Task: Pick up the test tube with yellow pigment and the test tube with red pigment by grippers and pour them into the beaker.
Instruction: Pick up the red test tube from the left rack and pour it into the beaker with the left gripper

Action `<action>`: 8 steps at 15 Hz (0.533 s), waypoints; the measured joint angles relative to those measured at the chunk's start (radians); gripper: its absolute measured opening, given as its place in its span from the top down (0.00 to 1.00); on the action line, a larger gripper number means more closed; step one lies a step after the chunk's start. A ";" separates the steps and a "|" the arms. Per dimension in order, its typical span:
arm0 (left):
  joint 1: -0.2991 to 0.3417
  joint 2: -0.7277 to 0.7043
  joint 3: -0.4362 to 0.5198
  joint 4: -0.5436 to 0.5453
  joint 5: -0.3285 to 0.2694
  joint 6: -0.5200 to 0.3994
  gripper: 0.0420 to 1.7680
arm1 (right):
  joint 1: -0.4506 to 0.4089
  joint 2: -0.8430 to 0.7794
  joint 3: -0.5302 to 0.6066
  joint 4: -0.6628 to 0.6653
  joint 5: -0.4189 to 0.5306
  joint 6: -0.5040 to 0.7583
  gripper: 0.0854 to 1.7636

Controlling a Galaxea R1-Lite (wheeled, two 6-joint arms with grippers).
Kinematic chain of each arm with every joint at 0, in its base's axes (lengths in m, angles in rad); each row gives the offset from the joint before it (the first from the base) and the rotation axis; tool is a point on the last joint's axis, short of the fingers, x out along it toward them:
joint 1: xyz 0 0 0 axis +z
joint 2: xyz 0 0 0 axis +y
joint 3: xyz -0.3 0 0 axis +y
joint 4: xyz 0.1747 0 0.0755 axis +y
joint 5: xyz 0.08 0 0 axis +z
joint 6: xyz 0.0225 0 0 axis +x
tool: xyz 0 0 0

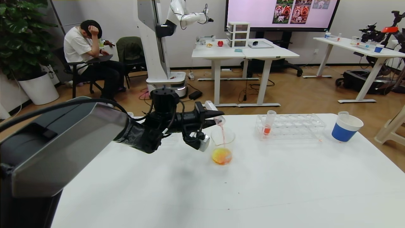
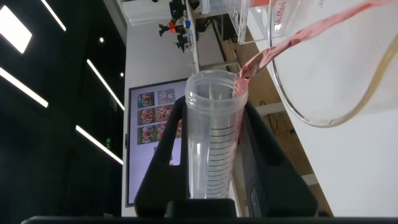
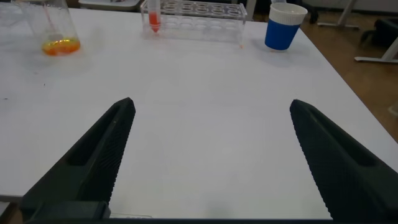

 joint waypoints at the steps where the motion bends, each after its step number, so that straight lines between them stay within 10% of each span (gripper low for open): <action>1: 0.000 -0.001 -0.006 -0.001 0.000 0.015 0.74 | 0.000 0.000 0.000 0.000 0.000 0.000 0.02; 8: -0.001 -0.012 -0.014 -0.001 -0.002 0.081 0.74 | 0.000 0.000 0.000 0.000 0.000 0.000 0.02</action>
